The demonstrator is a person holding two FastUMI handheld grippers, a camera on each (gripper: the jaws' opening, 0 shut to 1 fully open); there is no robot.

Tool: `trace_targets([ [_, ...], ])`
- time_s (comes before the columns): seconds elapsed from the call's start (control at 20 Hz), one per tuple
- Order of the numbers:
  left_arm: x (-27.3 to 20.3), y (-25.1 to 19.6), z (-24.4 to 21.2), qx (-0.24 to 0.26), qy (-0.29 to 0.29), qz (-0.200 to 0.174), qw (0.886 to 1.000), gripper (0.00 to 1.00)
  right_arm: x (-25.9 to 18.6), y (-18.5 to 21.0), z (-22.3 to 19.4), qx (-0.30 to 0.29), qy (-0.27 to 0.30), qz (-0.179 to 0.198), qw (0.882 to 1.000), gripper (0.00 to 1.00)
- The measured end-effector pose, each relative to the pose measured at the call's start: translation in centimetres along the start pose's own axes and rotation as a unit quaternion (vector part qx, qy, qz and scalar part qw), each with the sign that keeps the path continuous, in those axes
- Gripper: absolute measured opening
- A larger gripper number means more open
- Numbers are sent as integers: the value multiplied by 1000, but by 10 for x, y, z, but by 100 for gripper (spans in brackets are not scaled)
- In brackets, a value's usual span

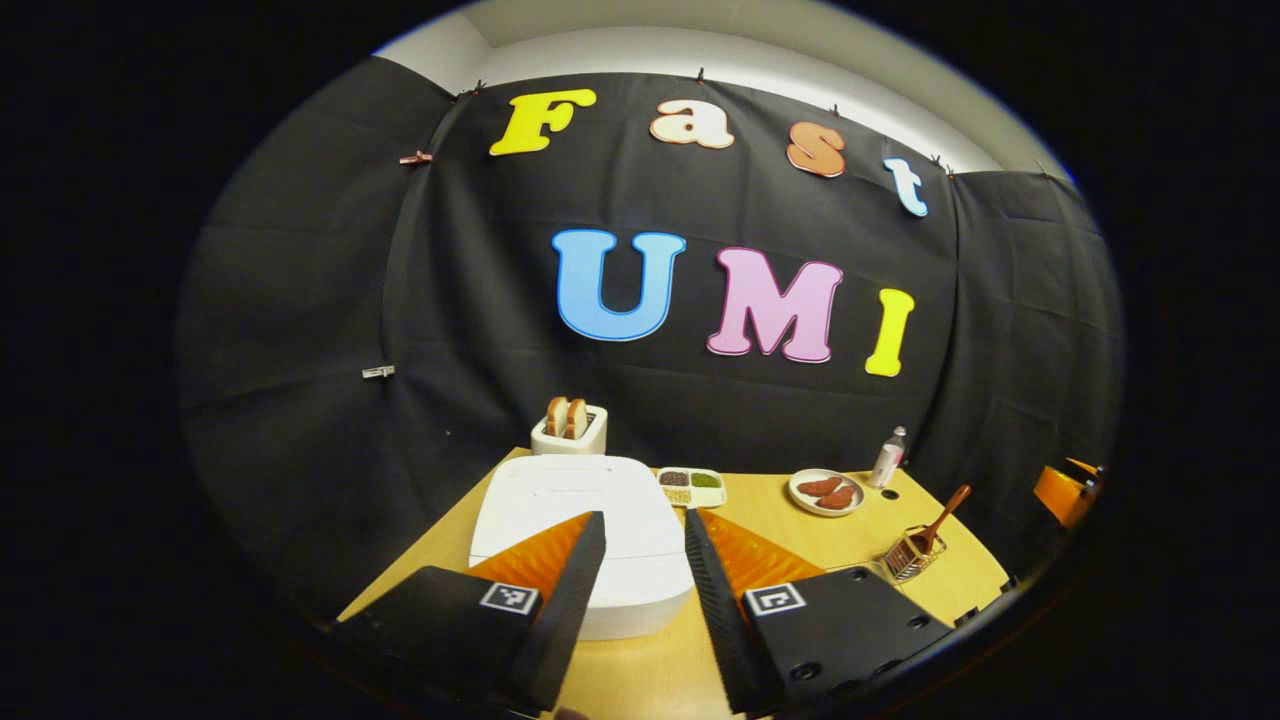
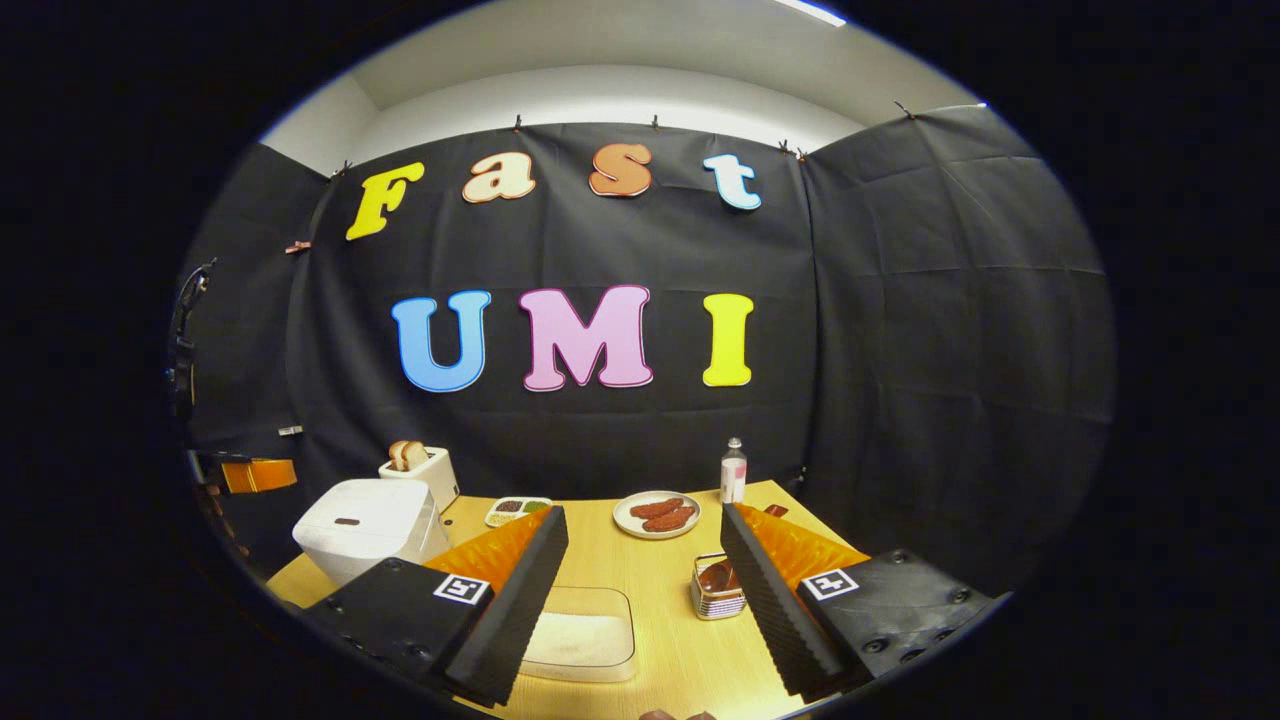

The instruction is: Close the left gripper, press the button to open the rice cooker; take a wooden spoon from the chopstick holder with the right hand, scoop a spoonful of rice and pour it into the rice cooker, then put the wooden spoon back into the chopstick holder.

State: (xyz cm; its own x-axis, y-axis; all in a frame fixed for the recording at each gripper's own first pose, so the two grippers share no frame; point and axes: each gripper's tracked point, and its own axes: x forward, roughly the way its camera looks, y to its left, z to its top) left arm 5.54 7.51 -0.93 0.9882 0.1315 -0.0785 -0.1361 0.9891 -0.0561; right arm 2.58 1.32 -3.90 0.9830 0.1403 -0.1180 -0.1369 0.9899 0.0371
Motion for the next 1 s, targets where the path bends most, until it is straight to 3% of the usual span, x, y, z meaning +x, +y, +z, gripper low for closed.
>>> trace_targets([
  [0.3, 55, 38, -12, -17, 37, 23, 999, 18, -4, -9, -12, -21, 17, -2, 1000, 98],
  [0.4, 73, 40, -21, -14, 54, 10, 998, 9, -9, -8, -20, -16, 32, 0, 999, 97],
  [0.55, 94, 37, -35, -10, 82, -21, 996, 7, -17, -11, -29, -28, 48, -3, 998, 98],
  [0.7, 117, 46, -50, -15, 109, -23, 994, 6, -25, -19, -32, -32, 53, -14, 998, 98],
  [0.75, 124, 47, -59, -18, 121, -22, 992, 10, -27, -23, -33, -35, 55, -19, 998, 98],
  [0.8, 130, 51, -66, -18, 135, -17, 991, 5, -30, -26, -36, -39, 57, -24, 997, 98],
  [1.0, 140, 55, -82, -28, 165, -8, 986, 5, -38, -40, -40, -45, 67, -41, 996, 98],
])
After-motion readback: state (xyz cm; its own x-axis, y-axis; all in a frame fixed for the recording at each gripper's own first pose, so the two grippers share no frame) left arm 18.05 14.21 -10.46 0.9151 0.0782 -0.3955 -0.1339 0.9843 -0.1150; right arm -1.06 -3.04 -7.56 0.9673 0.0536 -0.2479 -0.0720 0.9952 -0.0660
